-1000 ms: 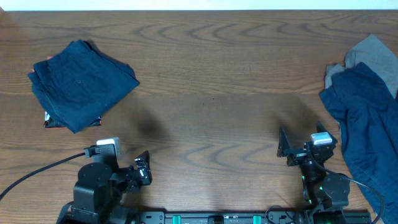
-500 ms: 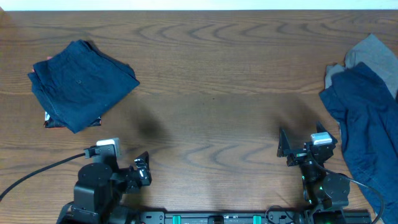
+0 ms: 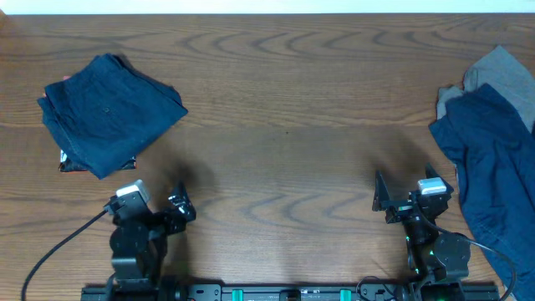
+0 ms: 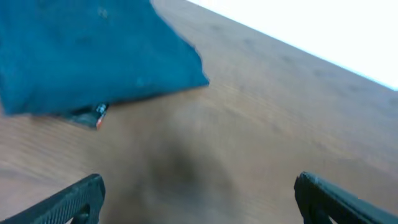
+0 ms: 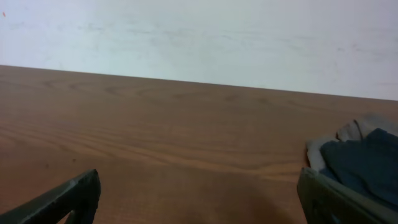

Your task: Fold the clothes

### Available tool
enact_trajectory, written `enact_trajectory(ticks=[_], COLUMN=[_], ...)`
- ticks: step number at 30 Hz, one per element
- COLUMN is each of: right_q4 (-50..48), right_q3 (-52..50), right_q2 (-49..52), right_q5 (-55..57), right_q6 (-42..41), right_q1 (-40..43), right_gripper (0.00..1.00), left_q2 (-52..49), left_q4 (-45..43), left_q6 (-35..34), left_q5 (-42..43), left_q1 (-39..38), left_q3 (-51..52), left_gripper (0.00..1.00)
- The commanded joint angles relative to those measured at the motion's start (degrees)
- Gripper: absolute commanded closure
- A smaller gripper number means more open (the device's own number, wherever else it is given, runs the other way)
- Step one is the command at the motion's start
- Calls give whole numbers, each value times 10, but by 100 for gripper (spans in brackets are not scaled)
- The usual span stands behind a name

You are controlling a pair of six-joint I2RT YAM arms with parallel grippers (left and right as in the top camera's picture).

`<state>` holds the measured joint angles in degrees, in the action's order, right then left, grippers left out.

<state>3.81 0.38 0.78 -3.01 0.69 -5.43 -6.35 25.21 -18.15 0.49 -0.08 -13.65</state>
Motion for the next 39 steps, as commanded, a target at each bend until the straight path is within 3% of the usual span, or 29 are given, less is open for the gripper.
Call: enact_trajectory(ticks=[1, 5, 39], right_q4=[2, 2, 2], right_q3=[-1, -1, -1], right_q2=[-4, -4, -4], right_q5=[-2, -2, -2], right_q6=[7, 7, 7], right_q1=[1, 1, 1], right_gripper=[1, 1, 1], left_q2=[26, 55, 61], left_q4=[-99, -226, -212], left_q6=[7, 30, 38], left_q5=[1, 1, -1], left_q1=[3, 3, 1], left_q3=[64, 130, 134], left_gripper=[2, 2, 2])
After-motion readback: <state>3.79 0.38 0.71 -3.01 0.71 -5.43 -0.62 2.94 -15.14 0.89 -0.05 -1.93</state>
